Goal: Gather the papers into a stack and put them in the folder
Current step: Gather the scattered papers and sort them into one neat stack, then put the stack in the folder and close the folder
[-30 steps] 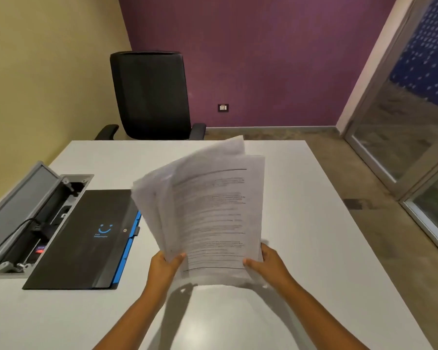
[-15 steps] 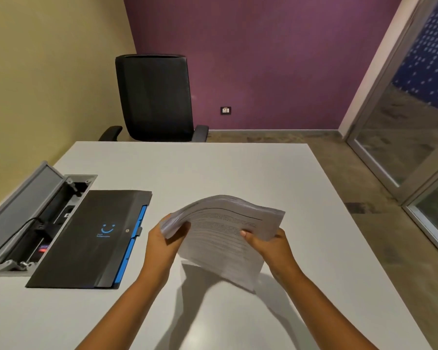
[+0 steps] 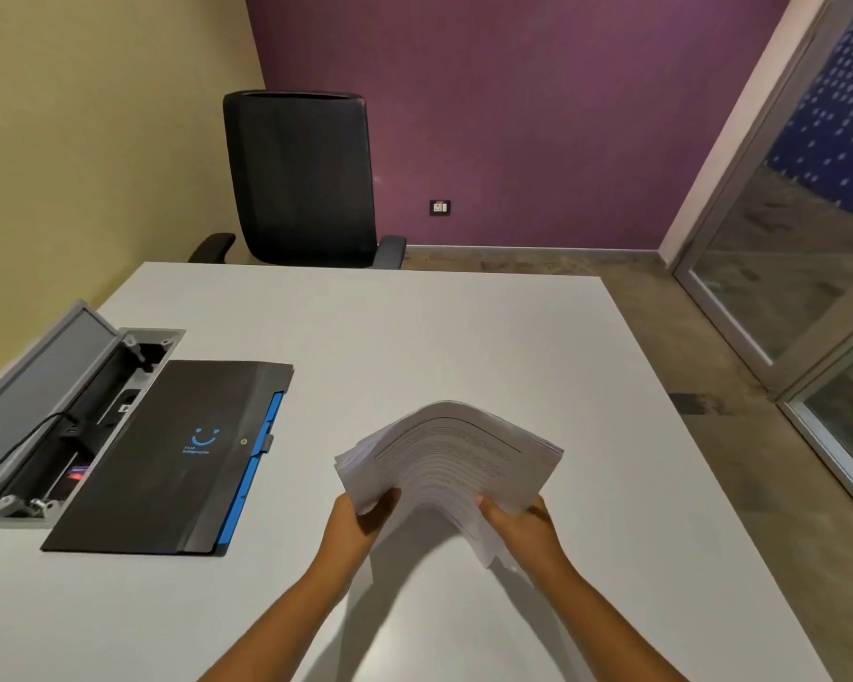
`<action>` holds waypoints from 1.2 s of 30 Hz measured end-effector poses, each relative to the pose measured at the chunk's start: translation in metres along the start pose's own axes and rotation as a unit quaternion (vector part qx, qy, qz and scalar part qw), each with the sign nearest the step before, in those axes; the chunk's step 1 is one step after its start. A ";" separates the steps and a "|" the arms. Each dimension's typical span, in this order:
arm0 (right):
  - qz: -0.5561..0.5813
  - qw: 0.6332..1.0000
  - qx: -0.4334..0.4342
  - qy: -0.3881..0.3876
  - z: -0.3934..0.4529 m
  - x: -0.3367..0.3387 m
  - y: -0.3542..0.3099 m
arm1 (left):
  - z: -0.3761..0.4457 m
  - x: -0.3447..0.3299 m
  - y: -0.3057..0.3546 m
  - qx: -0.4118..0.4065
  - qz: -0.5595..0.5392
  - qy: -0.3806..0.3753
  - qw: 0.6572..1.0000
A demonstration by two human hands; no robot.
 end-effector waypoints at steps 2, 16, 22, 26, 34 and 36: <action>-0.080 0.996 -0.031 -0.014 0.011 -0.006 0.029 | 0.002 -0.002 -0.033 0.049 0.066 -0.004 0.997; -0.238 0.968 -0.020 -0.079 0.038 -0.020 0.067 | 0.026 0.024 -0.071 0.088 0.104 0.010 0.991; -0.082 0.958 -0.223 -0.163 0.024 -0.036 0.123 | 0.028 0.043 -0.114 0.173 0.126 0.015 0.977; -0.005 0.942 -0.250 -0.224 0.014 -0.047 0.134 | 0.022 0.052 -0.133 0.178 0.210 -0.009 0.961; 0.040 0.930 -0.266 -0.251 0.004 -0.061 0.135 | 0.007 0.036 -0.135 0.139 0.177 -0.044 0.973; 0.040 0.934 -0.259 -0.243 0.005 -0.058 0.135 | 0.011 0.039 -0.137 0.134 0.210 -0.046 0.967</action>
Point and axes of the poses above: each hand's wrist, its own z-axis towards the middle knuckle, its own x-axis out of the back of the hand, y = z × x, the point moved 10 cm from there along z, towards the middle knuckle, and after that the axes turned 12 degrees about -z, right-handed, at the moved point
